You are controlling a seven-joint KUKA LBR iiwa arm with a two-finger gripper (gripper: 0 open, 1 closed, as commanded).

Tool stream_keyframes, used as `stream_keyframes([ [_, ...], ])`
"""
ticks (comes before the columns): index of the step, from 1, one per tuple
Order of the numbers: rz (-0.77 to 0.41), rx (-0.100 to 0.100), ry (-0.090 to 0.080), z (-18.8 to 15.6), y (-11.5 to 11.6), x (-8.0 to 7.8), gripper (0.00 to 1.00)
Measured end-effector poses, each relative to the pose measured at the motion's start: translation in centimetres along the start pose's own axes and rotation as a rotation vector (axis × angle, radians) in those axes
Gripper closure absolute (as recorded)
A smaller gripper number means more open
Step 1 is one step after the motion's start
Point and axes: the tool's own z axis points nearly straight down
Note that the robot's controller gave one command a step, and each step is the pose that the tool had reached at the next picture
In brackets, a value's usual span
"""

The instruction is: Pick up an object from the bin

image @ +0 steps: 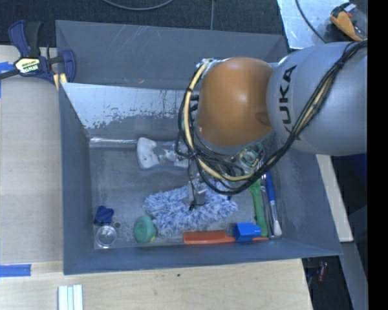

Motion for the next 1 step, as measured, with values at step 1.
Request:
stream_keyframes([
  [1,-0.453,0.000,0.003,4.60,-3.90,1.98,0.00],
])
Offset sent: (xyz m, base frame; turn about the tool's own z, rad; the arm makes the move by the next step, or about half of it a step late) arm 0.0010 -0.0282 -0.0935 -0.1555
